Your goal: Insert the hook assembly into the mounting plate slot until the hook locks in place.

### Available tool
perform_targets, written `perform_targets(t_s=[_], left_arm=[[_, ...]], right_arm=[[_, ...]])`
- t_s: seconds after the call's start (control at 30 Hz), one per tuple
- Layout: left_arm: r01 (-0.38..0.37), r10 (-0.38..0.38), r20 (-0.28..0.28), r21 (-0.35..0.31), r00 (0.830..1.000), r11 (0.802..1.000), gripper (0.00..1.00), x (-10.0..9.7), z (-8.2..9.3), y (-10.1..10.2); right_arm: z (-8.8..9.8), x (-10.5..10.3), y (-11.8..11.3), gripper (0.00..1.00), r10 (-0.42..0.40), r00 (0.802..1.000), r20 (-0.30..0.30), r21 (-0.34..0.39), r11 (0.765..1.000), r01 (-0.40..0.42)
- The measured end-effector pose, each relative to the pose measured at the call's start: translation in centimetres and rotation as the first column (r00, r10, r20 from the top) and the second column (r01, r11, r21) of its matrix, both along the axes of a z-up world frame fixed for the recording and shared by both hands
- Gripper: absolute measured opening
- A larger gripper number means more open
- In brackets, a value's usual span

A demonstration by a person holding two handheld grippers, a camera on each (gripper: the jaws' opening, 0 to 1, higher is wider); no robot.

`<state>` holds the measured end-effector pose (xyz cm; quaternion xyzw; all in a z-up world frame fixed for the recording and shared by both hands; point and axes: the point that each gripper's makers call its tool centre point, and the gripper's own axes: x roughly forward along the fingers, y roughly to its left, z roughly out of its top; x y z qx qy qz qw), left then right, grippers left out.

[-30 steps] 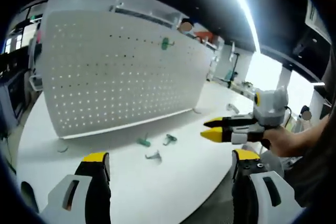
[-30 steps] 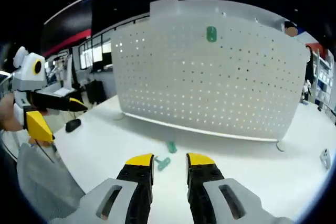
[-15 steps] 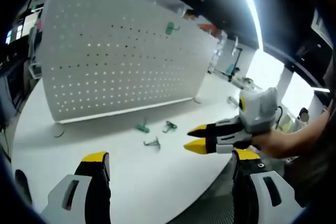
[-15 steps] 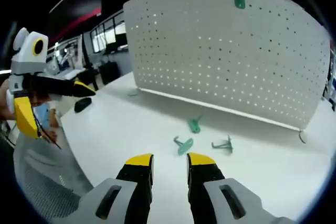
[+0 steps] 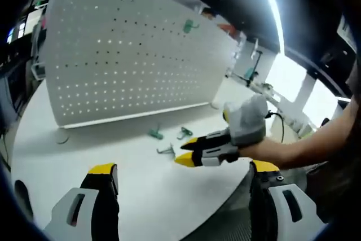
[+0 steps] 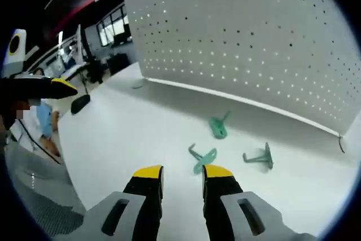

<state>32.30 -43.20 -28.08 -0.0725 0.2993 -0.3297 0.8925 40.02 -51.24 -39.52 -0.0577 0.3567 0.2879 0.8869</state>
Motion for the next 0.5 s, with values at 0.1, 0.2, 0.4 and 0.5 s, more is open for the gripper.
perform_targets(t_s=[0.1, 0.2, 0.4, 0.5], left_arm=[[-0.006, 0.006, -0.005, 0.002, 1.000, 1.000, 0.98, 0.1, -0.1, 0.3], [-0.014, 0.014, -0.009, 0.002, 1.000, 1.000, 0.98, 0.2, -0.2, 0.5], [-0.030, 0.030, -0.011, 0.002, 0.999, 1.000, 0.98, 0.3, -0.3, 1.0], [-0.033, 0.033, -0.015, 0.001, 0.999, 0.999, 0.98, 0.3, -0.4, 1.1]], right_arm=[[-0.8, 0.8, -0.1, 0.25, -0.020, 1.000, -0.013, -0.011, 1.000, 0.020], [-1.6, 1.5, -0.3, 0.25, -0.037, 0.999, -0.035, -0.018, 0.999, 0.037], [-2.6, 2.0, -0.3, 0.25, -0.058, 0.996, -0.065, -0.030, 0.998, 0.056], [-3.2, 2.3, -0.7, 0.23, -0.063, 0.995, -0.072, -0.054, 0.997, 0.059]])
